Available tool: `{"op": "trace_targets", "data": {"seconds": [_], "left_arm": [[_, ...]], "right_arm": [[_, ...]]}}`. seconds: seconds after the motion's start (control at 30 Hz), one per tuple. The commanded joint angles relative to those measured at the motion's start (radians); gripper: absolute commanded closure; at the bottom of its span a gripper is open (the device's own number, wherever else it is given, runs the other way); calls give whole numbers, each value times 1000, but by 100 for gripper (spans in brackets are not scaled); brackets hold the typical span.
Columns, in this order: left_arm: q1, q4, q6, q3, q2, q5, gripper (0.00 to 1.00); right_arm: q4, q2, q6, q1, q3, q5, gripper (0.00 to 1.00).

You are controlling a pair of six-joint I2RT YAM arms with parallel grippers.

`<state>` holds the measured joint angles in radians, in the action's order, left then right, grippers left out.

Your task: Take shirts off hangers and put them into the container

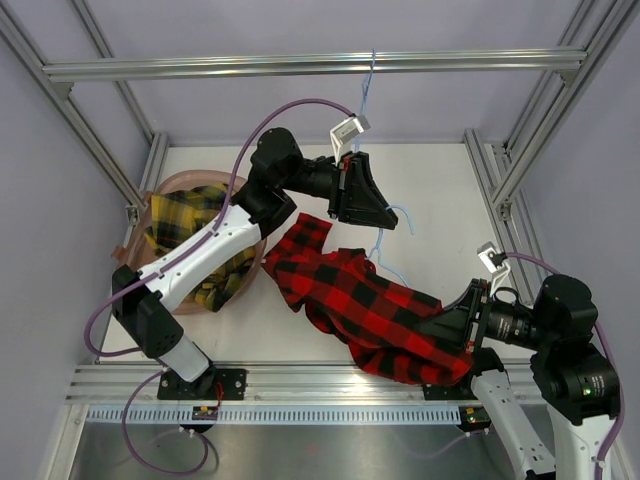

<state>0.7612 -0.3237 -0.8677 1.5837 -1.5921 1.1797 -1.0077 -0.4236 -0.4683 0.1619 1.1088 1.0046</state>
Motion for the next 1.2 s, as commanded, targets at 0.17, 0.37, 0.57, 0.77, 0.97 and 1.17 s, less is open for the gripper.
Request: {"op": "trace_targets", "data": {"seconds": [0.17, 0.37, 0.57, 0.77, 0.97, 1.17], "left_arm": [[7, -54, -42, -11, 12, 29, 100], [7, 435, 271, 87, 85, -196, 100], [7, 767, 420, 125, 222, -497, 100], [-2, 925, 484, 225, 291, -580, 100], [-13, 977, 481, 294, 305, -545, 100], [-13, 965, 467, 276, 334, -506, 100]], "right_arm": [[69, 3, -12, 18, 29, 78, 100], [-12, -23, 54, 21, 106, -19, 29], [-89, -58, 141, 19, 183, -178, 14], [-104, -44, 178, 19, 169, -251, 14], [-91, -38, 186, 19, 137, -251, 14], [-68, -60, 191, 19, 187, -276, 15]]}}
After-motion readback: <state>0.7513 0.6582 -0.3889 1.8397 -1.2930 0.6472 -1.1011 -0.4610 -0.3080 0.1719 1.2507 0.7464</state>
